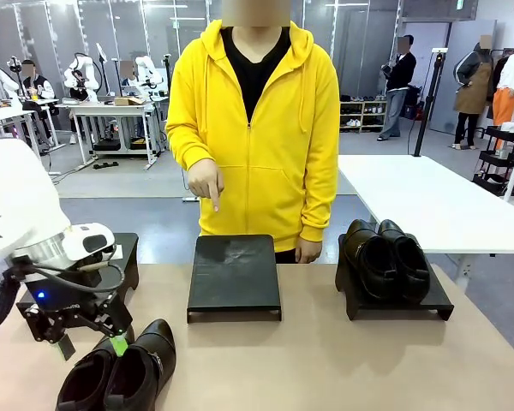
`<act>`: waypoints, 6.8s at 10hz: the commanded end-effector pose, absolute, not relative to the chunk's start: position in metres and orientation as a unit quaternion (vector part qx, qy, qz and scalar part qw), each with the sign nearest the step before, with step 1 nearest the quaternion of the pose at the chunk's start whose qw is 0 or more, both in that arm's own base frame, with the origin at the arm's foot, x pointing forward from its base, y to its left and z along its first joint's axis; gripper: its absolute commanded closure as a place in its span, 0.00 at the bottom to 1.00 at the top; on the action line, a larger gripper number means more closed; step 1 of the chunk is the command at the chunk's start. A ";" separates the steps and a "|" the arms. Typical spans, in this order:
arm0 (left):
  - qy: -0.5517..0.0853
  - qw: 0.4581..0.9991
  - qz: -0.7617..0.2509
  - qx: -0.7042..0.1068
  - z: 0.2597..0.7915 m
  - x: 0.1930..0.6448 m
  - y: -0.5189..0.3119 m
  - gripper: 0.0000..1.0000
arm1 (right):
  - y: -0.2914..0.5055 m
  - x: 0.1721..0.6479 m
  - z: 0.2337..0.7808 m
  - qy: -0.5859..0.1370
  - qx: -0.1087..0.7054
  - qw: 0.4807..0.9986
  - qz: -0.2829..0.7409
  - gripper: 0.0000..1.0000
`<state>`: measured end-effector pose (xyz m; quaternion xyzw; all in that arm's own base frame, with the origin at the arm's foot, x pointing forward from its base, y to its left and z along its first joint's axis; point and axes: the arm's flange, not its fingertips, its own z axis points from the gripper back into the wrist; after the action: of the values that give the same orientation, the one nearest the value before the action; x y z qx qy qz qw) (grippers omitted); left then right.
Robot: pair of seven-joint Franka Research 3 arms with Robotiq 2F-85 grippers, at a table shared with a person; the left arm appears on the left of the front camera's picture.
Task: Place the shoes on the stand as instructed by the person.
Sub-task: Pick up another pair of Shoes and place it on the Shoes Stand indicated by the person.
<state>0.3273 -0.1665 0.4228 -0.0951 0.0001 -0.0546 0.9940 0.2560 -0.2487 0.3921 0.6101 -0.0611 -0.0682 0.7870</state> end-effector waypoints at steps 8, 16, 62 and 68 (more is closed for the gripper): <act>-0.033 0.997 0.049 -0.042 0.347 0.320 -0.182 0.00 | -0.246 0.253 0.392 -0.064 0.604 0.792 -0.067 0.00; -0.031 0.998 0.057 -0.016 0.317 0.304 -0.179 0.06 | -0.246 0.253 0.392 -0.064 0.604 0.792 -0.067 0.00; -0.156 0.984 -0.075 -0.036 0.463 0.382 -0.287 0.90 | -0.246 0.253 0.392 -0.064 0.604 0.792 -0.067 0.00; -0.241 0.970 -0.025 -0.021 0.478 0.438 -0.320 0.90 | -0.246 0.253 0.392 -0.064 0.604 0.792 -0.067 0.00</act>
<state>0.4230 -0.2978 0.4675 -0.0364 -0.2121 -0.0298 0.9761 0.2561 -0.2485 0.3921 0.6100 -0.0609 -0.0680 0.7871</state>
